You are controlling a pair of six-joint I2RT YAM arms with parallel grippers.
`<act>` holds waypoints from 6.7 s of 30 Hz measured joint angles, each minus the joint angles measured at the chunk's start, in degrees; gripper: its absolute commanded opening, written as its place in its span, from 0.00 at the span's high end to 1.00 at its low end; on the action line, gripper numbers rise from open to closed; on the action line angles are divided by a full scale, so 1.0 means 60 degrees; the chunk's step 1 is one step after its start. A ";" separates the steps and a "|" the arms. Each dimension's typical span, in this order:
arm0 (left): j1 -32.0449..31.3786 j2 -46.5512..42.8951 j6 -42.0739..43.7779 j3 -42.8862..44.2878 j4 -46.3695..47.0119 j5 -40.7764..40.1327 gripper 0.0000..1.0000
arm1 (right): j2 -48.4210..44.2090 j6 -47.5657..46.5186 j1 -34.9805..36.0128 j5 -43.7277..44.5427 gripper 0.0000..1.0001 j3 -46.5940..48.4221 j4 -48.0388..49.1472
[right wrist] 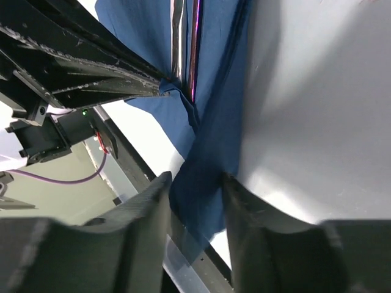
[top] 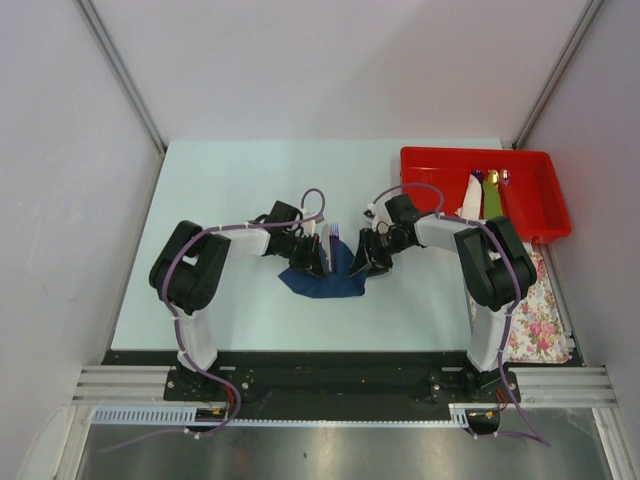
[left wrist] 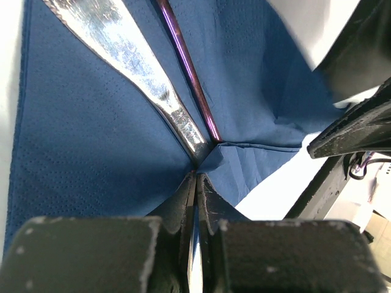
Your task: Place the utensils on the paper napkin and roll it up
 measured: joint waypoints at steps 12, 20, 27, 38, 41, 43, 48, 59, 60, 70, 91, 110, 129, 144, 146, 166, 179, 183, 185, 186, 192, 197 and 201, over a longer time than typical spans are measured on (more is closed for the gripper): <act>0.0000 0.0066 -0.0004 0.0102 -0.0117 0.0036 0.98 | 0.0022 0.0229 0.0259 0.0160 0.97 0.0565 -0.0270; -0.0004 0.0117 -0.0007 0.0157 -0.0138 0.0091 0.98 | 0.0448 0.0969 0.0594 -0.0040 0.94 0.0874 0.0295; -0.0007 0.0120 -0.0004 0.0168 -0.0149 0.0091 0.98 | 0.0882 0.1672 0.1053 -0.0076 0.91 0.1045 0.0918; 0.0000 0.0142 -0.0004 0.0175 -0.0146 0.0131 0.97 | 0.1443 0.2080 0.1424 0.0047 0.92 0.1388 0.1472; 0.0022 0.0149 -0.0007 0.0175 -0.0146 0.0160 0.93 | 0.1537 0.2157 0.1428 0.0011 0.92 0.1417 0.1479; 0.0058 0.0153 -0.0011 0.0175 -0.0149 0.0178 0.91 | 0.1570 0.2160 0.1421 -0.0029 0.92 0.1439 0.1475; 0.0175 0.0138 0.0000 0.0146 -0.0146 0.0229 0.76 | 0.1592 0.2149 0.1413 -0.0051 0.92 0.1446 0.1468; 0.0841 -0.0918 0.0747 -0.0583 -0.0608 0.0131 0.54 | 0.1927 0.2000 0.1435 0.0073 0.92 0.1486 0.1545; 0.0871 -0.0965 0.0845 -0.0612 -0.0688 0.0131 0.54 | 0.1927 0.1989 0.1439 0.0087 0.92 0.1501 0.1545; 0.0896 -0.1024 0.1439 -0.0659 -0.1118 0.0084 0.73 | 0.1927 0.2007 0.1486 0.0157 0.92 0.1545 0.1610; 0.0976 -0.0776 0.1326 -0.0659 -0.1096 0.0091 0.89 | 0.1945 0.2044 0.1756 0.0477 0.72 0.1880 0.1596; 0.2269 -0.2481 0.0062 -0.2266 0.0841 0.1300 0.38 | 0.2069 0.2233 0.1861 -0.0004 0.39 0.2189 0.1789; 0.2397 -0.1945 -0.1359 -0.2280 0.2291 0.1909 0.38 | 0.2069 0.2495 0.1840 -0.0022 0.28 0.2175 0.1967; 0.2353 -0.1876 -0.2339 -0.2612 0.3209 0.1996 0.52 | 0.2073 0.2539 0.1832 0.0127 0.23 0.2135 0.1978; 0.2455 -0.2033 -0.2575 -0.2728 0.3362 0.2142 0.53 | 0.2073 0.2590 0.1821 0.0004 0.20 0.2142 0.2040; 0.1115 -0.6798 0.3982 -0.3654 0.2295 0.0441 0.75 | 0.2211 0.2685 0.1734 -0.0357 0.31 0.2124 0.2302; -0.2841 -0.6131 1.0018 -0.4255 0.2284 -0.3734 0.84 | 0.2215 0.2765 0.1727 -0.0357 0.32 0.2095 0.2375; -0.3166 -0.5428 1.0622 -0.4255 0.2648 -0.4645 0.84 | 0.2215 0.2798 0.1727 -0.0361 0.32 0.2084 0.2397; -0.3282 -0.5020 1.0856 -0.4248 0.2845 -0.5038 0.84 | 0.2215 0.2805 0.1727 -0.0357 0.32 0.2084 0.2397; -0.3322 -0.4816 1.0954 -0.4240 0.2903 -0.5227 0.84 | 0.2215 0.2812 0.1727 -0.0357 0.32 0.2084 0.2401; -0.3566 -0.3850 1.1548 -0.4116 0.3177 -0.6040 0.86 | 0.2215 0.2827 0.1727 -0.0350 0.33 0.2084 0.2397; -0.3599 -0.3592 1.1817 -0.4025 0.3056 -0.6353 0.90 | 0.2215 0.2827 0.1694 -0.0350 0.35 0.2084 0.2393; -0.3599 -0.3592 1.1850 -0.4022 0.2790 -0.6368 0.93 | 0.2215 0.2820 0.1632 -0.0339 0.44 0.2087 0.2361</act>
